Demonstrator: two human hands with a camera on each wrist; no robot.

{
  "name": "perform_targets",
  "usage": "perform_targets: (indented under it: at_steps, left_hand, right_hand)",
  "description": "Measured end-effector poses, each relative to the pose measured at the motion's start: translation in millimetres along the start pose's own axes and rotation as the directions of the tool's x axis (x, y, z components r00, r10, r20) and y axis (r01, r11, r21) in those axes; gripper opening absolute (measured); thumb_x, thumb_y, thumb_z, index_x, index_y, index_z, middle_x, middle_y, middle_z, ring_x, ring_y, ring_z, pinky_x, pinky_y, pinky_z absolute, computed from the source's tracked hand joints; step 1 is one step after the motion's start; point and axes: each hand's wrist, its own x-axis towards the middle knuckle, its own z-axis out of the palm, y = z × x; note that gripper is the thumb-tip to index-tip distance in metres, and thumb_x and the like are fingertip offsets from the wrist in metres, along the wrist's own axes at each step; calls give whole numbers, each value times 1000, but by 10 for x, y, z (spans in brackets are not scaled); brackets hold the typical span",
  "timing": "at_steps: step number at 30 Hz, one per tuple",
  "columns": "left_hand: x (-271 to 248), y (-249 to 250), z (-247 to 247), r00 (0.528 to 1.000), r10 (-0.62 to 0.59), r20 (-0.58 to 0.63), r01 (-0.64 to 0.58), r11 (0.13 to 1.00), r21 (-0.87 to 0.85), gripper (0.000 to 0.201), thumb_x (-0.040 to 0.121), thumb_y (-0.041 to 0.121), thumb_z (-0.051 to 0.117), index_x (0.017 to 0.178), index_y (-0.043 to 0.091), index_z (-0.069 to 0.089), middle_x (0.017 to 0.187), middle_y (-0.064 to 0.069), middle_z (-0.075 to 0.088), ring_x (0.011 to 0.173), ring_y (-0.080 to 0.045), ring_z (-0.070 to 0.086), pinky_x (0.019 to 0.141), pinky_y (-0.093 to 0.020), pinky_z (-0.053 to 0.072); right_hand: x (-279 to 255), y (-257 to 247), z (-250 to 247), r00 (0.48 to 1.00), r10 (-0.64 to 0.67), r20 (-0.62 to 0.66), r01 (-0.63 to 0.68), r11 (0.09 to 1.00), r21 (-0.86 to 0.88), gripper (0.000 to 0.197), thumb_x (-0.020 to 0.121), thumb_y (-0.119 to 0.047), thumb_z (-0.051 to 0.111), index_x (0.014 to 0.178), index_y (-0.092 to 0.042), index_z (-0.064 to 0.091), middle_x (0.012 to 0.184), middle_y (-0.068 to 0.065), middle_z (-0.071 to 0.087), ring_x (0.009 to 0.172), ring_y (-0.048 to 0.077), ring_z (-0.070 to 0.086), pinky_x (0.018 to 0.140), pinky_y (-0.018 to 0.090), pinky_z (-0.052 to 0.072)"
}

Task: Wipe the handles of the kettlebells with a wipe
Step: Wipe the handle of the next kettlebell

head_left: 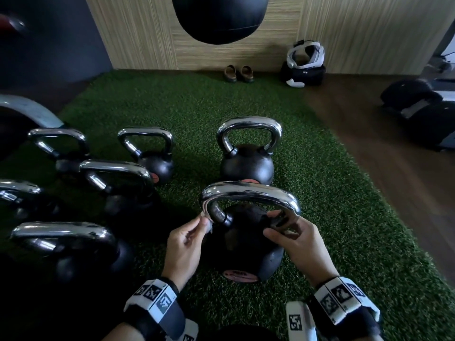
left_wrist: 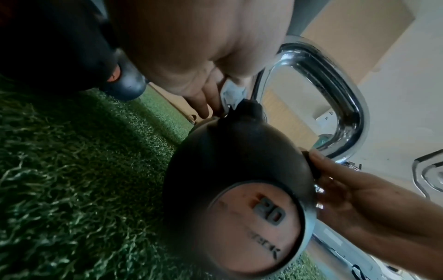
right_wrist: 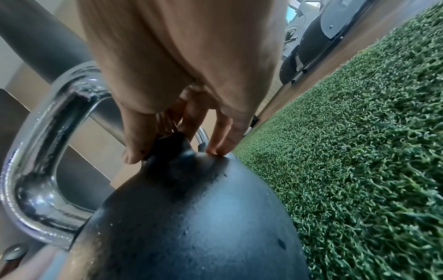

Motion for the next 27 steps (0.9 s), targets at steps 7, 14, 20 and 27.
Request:
perform_targets:
  at_steps: [7,14,20,27]
  left_hand:
    - [-17,33,29,987,135,-93,-113,971,212,14,91,44,70,98,57,72,84,24,76,77,-2,71,74,-29,58]
    - [200,51,94,963,213,-166,-146,927,344,39,85,43,76,115,18,79,88,34,69,81,19,66,73,-6,51]
    - [645,106,396,967,223,-119,-172,925,338,24,87,24,82,109,15,81,104,11,78,87,14,68,82,-15,55]
    - [891,232,426,992,49,115,-76,967,241,23,83,43,73,84,23,83,78,7,69,76,-4,59,72,-30,50]
  right_hand:
    - [28,-12,-17,1000,-9,-30,7,998,-63,25,69,-20,93,91,-21,80,92,-7,80,89,12,77,82,30,61]
    - [-93,-29,-126,999,-38,-9,35,972,-233,26,60,-23,98,77,-18,79,84,-2,79,84,18,74,82,36,59]
    - [-287,-379,-143,936,-119,331,287,800,-526,40,71,-16,87,95,-48,78,70,-18,74,56,5,66,51,16,50]
    - [-116,-352,63,969,-126,213,218,842,-493,35,79,-31,87,109,-44,77,107,-34,71,100,-13,66,86,13,53]
